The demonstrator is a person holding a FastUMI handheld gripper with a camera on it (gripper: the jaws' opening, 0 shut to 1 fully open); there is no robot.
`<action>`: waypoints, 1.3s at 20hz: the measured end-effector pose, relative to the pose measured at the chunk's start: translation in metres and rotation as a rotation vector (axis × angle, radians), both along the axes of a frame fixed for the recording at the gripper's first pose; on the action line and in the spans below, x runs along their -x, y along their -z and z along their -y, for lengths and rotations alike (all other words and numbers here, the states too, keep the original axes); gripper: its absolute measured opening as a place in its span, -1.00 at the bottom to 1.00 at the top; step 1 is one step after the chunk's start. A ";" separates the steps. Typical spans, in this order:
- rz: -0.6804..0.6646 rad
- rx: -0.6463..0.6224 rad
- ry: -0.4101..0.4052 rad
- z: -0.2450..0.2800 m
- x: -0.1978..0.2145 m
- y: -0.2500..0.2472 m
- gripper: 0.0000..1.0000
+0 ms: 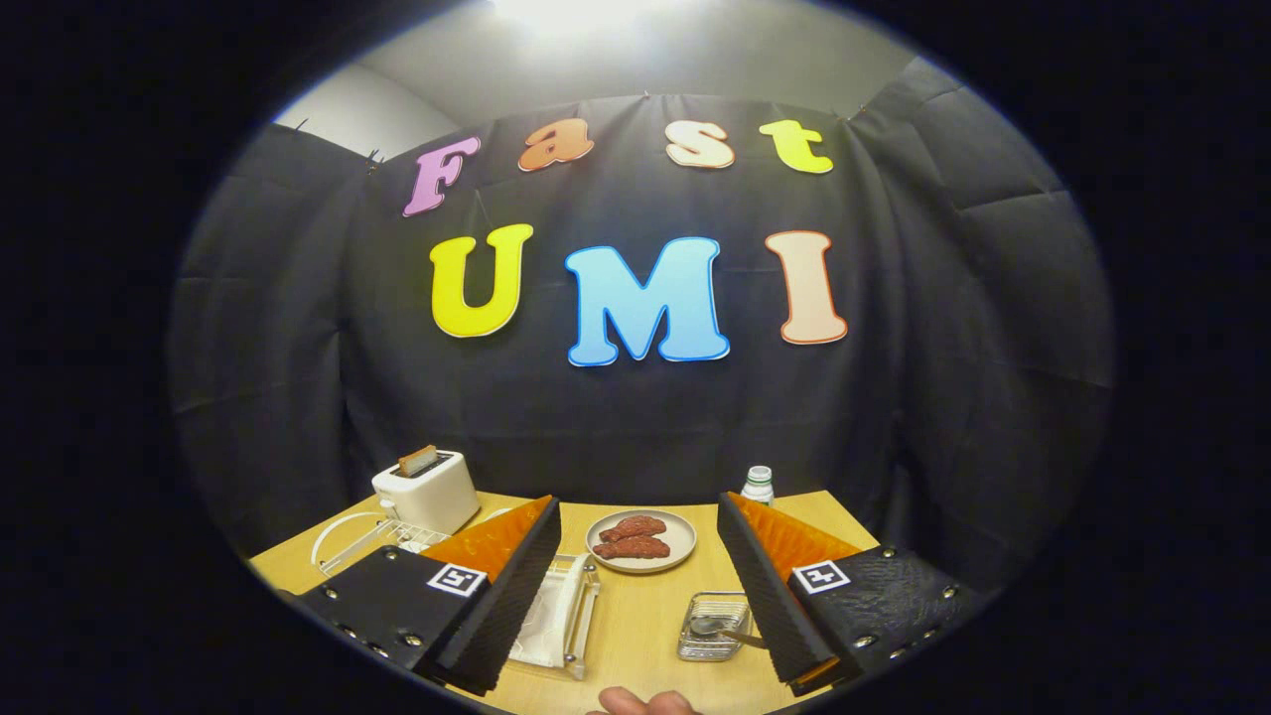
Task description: Take the plate from the dish rack, then take the spoon from the basket and place it into the plate.
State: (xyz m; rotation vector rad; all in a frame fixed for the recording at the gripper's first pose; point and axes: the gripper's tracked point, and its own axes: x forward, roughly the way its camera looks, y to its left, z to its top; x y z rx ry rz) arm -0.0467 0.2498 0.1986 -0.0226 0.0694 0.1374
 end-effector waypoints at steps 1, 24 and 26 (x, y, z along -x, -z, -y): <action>-0.027 0.013 -0.007 -0.013 -0.004 0.003 0.93; -0.584 0.155 0.257 -0.131 -0.082 0.126 0.92; -0.605 0.172 0.302 -0.129 -0.083 0.130 0.83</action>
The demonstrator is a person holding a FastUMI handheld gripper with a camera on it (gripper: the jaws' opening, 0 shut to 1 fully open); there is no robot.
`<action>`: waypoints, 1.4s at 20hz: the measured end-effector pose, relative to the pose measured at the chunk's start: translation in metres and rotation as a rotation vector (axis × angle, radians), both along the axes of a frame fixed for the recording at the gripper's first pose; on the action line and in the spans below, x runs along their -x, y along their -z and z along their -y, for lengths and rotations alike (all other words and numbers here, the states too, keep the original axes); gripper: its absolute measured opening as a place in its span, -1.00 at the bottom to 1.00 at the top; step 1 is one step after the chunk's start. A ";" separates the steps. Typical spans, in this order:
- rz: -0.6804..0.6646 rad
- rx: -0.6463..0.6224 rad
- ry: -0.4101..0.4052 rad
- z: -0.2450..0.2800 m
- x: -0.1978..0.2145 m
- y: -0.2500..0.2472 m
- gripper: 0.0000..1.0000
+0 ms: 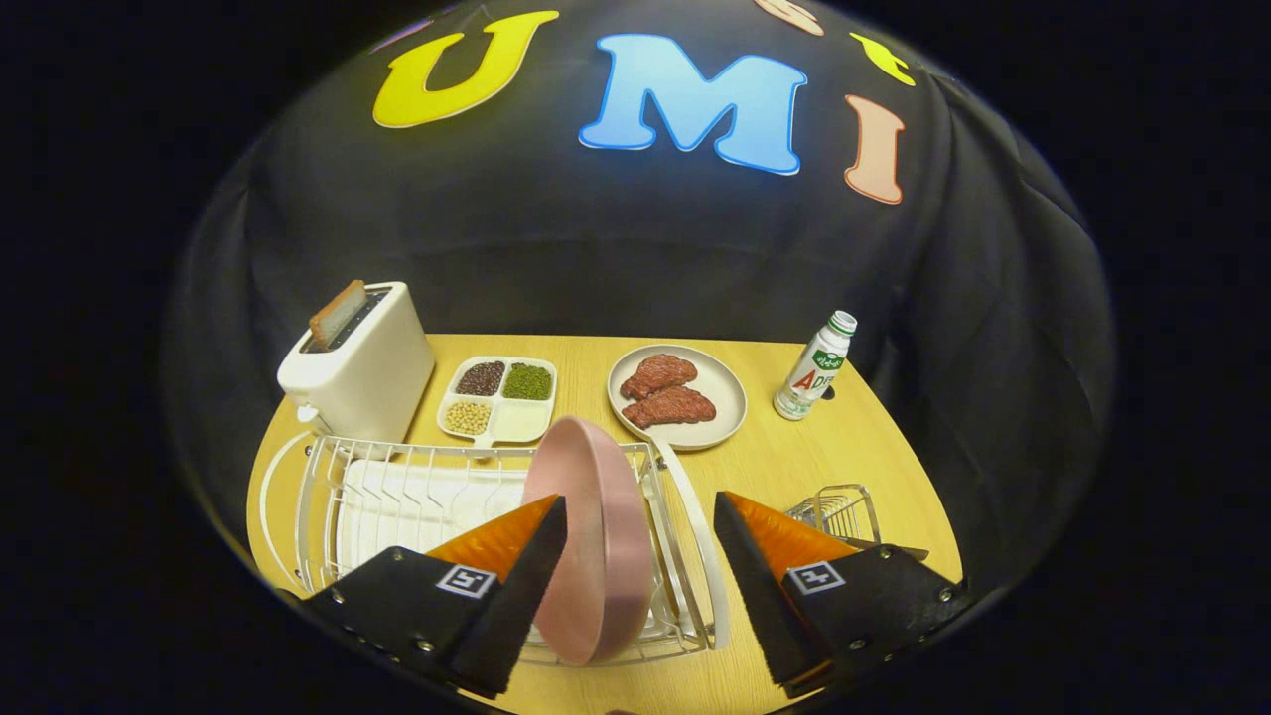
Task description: Take the plate from the dish rack, then take the spoon from the basket and place it into the plate.
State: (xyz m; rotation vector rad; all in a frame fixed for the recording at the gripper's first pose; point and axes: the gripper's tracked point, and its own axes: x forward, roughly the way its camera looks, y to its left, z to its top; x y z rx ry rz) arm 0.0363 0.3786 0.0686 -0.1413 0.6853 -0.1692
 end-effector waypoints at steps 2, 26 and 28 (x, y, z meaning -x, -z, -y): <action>-0.027 0.041 0.046 0.005 0.002 0.004 0.61; 0.017 0.219 0.177 -0.004 0.014 -0.035 -0.74; 0.044 0.202 0.180 0.000 0.013 -0.048 -0.74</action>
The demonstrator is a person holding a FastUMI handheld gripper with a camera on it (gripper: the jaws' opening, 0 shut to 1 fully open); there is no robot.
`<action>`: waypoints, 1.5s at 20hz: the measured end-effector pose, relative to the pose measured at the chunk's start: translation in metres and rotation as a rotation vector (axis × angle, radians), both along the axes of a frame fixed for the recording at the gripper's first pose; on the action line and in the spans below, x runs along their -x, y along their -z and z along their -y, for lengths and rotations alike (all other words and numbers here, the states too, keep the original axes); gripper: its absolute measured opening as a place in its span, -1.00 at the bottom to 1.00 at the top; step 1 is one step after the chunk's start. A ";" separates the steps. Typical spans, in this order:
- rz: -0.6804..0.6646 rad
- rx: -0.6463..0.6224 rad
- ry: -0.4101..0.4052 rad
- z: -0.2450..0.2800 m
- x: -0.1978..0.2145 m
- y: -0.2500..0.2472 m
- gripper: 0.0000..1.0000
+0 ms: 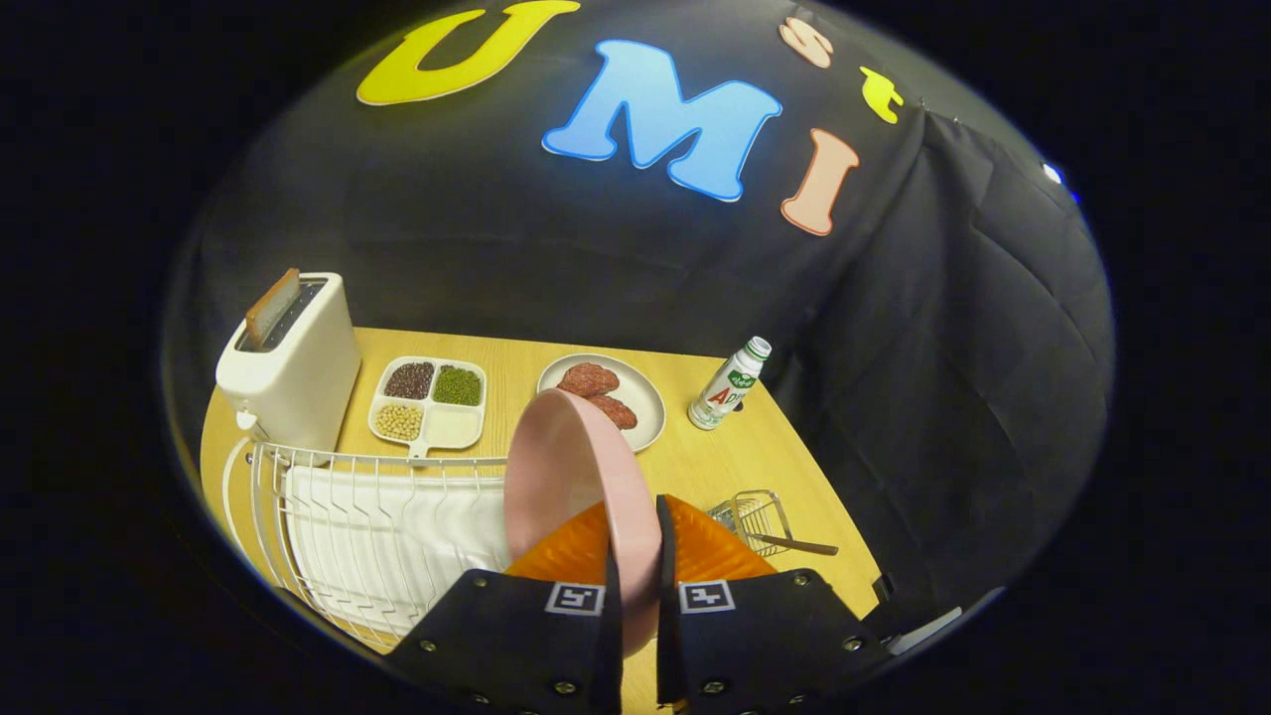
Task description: Take the plate from the dish rack, then take the spoon from the basket and place it into the plate.
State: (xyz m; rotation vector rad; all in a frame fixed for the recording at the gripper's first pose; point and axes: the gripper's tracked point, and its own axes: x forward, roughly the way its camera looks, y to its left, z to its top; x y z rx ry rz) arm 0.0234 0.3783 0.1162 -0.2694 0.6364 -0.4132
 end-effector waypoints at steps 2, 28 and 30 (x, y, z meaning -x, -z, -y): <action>0.024 -0.028 -0.022 0.004 0.002 -0.011 -0.73; -0.177 -0.659 -0.372 0.148 0.157 0.065 -0.74; -0.206 -0.701 -0.387 0.149 0.170 0.083 -0.74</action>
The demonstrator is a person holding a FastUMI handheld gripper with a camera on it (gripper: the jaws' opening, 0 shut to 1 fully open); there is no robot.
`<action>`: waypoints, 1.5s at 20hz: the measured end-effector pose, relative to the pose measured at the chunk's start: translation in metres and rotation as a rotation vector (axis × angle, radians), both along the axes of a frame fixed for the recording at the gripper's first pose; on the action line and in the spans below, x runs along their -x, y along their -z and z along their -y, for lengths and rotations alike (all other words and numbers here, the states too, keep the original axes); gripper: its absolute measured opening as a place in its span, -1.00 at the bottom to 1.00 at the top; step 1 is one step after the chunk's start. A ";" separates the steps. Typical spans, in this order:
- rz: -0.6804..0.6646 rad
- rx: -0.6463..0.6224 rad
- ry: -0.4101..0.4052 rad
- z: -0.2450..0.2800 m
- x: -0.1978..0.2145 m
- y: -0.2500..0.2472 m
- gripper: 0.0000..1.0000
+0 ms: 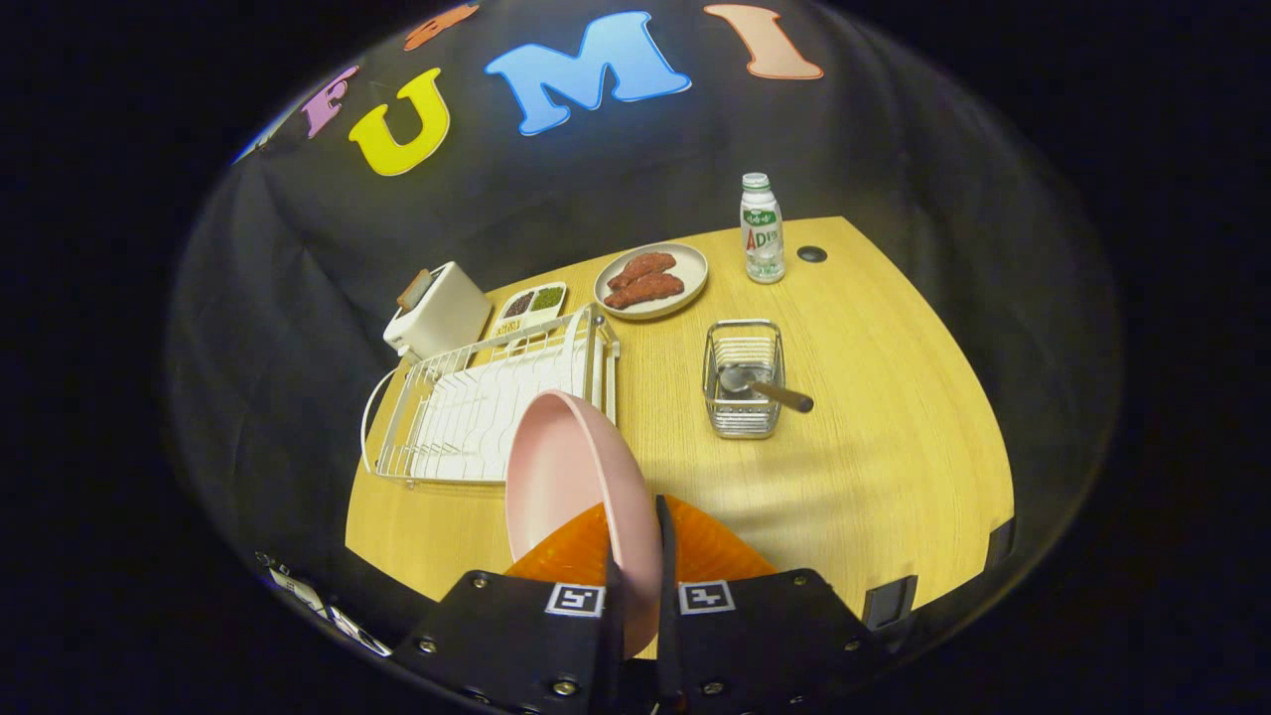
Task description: Take the plate from the dish rack, then take the spoon from the basket and place it into the plate.
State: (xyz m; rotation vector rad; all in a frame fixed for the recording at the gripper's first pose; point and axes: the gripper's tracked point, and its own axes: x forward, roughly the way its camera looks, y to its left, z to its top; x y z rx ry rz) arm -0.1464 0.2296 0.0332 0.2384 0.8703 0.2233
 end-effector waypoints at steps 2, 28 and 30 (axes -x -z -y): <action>-0.036 -0.054 -0.006 -0.001 0.009 0.019 -0.74; -0.165 -0.175 -0.070 0.030 0.013 0.130 -0.39; -0.050 -0.132 -0.052 0.044 0.001 0.113 -0.35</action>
